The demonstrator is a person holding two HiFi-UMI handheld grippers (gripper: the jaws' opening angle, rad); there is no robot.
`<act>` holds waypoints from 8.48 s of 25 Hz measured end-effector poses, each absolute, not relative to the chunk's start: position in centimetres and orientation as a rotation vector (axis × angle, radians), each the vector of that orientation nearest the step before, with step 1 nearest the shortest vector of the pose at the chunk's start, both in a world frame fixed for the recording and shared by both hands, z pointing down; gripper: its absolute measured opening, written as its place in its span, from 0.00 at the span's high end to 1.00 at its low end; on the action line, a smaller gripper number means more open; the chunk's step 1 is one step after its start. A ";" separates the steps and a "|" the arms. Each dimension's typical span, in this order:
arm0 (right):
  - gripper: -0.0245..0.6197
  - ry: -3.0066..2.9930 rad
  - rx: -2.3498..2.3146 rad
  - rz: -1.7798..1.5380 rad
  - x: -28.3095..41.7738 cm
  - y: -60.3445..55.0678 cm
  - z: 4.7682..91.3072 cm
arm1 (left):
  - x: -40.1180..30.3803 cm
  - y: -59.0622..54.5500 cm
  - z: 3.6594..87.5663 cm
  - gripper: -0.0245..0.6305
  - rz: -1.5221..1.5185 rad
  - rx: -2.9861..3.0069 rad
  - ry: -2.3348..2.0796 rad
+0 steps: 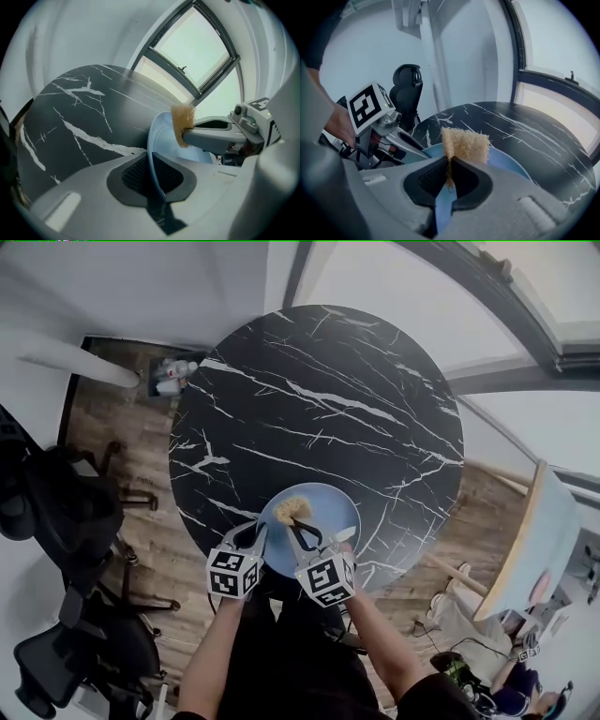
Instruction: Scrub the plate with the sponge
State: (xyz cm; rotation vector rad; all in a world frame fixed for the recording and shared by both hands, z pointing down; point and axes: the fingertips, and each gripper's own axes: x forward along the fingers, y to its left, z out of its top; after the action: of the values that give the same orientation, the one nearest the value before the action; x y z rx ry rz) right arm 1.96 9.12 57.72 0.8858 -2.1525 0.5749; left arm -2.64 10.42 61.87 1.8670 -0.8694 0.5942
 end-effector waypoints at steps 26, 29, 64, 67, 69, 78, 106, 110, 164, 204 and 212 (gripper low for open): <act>0.93 -2.011 0.643 0.372 -0.9 8.3 61.5 | -2.4 10.6 61.9 0.92 0.615 1.902 -0.857; 0.93 -1.993 0.661 0.363 -0.2 7.2 61.5 | -2.4 10.7 61.9 0.92 0.611 1.902 -0.859; 0.93 -1.565 0.941 0.371 12.5 7.0 61.9 | -2.7 10.7 61.9 0.94 0.499 1.822 -0.896; 0.93 -1.538 0.946 0.391 13.3 8.0 61.8 | -2.7 10.9 61.8 0.94 0.497 1.817 -0.895; 0.93 -1.522 0.945 0.395 13.7 8.6 61.8 | -2.7 11.0 61.8 0.94 0.496 1.816 -0.897; 0.93 -1.456 0.906 0.425 15.0 11.9 61.8 | -2.8 11.0 61.9 0.94 0.456 1.785 -0.911; 0.93 -1.603 0.452 0.691 6.5 24.5 62.1 | -3.0 11.3 62.1 0.93 0.413 1.732 -0.911; 0.93 -1.651 0.372 0.674 4.2 25.0 62.2 | -2.9 11.4 62.0 0.93 0.412 1.733 -0.911; 0.93 -1.566 0.781 0.822 11.7 9.0 61.9 | -2.7 11.6 61.9 0.93 0.425 1.751 -0.845; 0.93 -1.700 0.934 1.061 8.5 13.0 61.8 | -2.7 11.8 61.9 0.93 0.436 1.749 -0.856; 0.93 -1.575 1.057 1.006 12.9 12.8 61.8 | -2.7 11.8 62.0 0.93 0.445 1.744 -0.857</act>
State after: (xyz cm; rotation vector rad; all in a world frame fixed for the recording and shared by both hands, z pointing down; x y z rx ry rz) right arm 12.94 12.83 61.84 1.0573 -1.5746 1.0060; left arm -2.67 11.84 62.02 1.7445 -0.8574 0.4449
